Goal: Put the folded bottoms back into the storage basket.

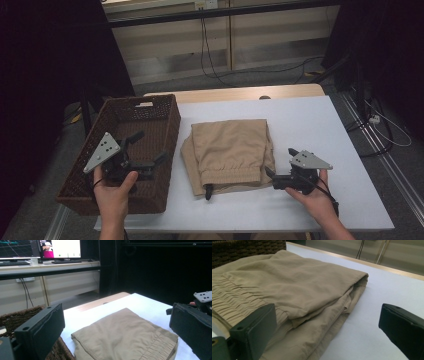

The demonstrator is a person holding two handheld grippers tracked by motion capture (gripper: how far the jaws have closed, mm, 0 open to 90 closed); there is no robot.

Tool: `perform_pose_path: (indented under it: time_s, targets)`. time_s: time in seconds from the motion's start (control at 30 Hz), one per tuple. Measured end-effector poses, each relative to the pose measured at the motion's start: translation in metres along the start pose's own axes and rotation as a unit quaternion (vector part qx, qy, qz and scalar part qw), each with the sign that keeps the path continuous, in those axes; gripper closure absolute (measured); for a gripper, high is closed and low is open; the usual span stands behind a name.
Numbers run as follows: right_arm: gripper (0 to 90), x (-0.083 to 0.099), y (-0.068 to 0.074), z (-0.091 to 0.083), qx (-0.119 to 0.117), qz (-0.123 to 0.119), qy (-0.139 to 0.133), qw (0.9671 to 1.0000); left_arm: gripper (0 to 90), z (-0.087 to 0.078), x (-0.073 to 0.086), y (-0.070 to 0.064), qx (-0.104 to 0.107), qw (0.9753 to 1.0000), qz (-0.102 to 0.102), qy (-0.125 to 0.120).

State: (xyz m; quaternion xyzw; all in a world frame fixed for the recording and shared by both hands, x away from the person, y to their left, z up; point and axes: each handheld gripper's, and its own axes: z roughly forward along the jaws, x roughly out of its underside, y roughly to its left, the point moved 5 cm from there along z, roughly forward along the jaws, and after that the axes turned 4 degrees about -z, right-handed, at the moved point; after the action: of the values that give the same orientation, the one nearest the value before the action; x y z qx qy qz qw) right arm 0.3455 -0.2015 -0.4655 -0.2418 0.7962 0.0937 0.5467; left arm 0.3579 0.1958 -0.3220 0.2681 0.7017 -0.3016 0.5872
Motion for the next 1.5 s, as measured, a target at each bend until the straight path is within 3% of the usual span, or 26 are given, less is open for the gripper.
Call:
perform_pose_path:
  time_s: [0.37, 0.6, 1.03, 1.23, 1.5]
  targets:
    - [1.1, -0.003, 0.001, 0.014, -0.002, -0.003, 0.021, 0.9998, 0.1, 0.001, 0.001, 0.0, 0.002, 1.0, -0.001, 0.001]
    - [1.3, -0.004, 0.005, 0.023, -0.015, 0.013, 0.036, 0.9991, 0.1, 0.001, 0.002, 0.0, 0.001, 1.0, 0.005, 0.007]
    - [4.1, -0.005, 0.024, 0.036, -0.045, -0.016, 0.072, 0.9962, 0.1, 0.001, 0.004, -0.001, -0.003, 1.0, 0.002, 0.008]
    - [3.9, 0.001, 0.023, 0.038, -0.048, -0.006, 0.097, 0.9942, 0.1, 0.002, 0.006, -0.001, -0.004, 0.9999, 0.004, 0.011]
    - [2.0, 0.008, 0.021, 0.042, -0.045, 0.027, 0.126, 0.9907, 0.1, 0.002, 0.005, -0.002, -0.006, 0.9999, 0.005, 0.008]
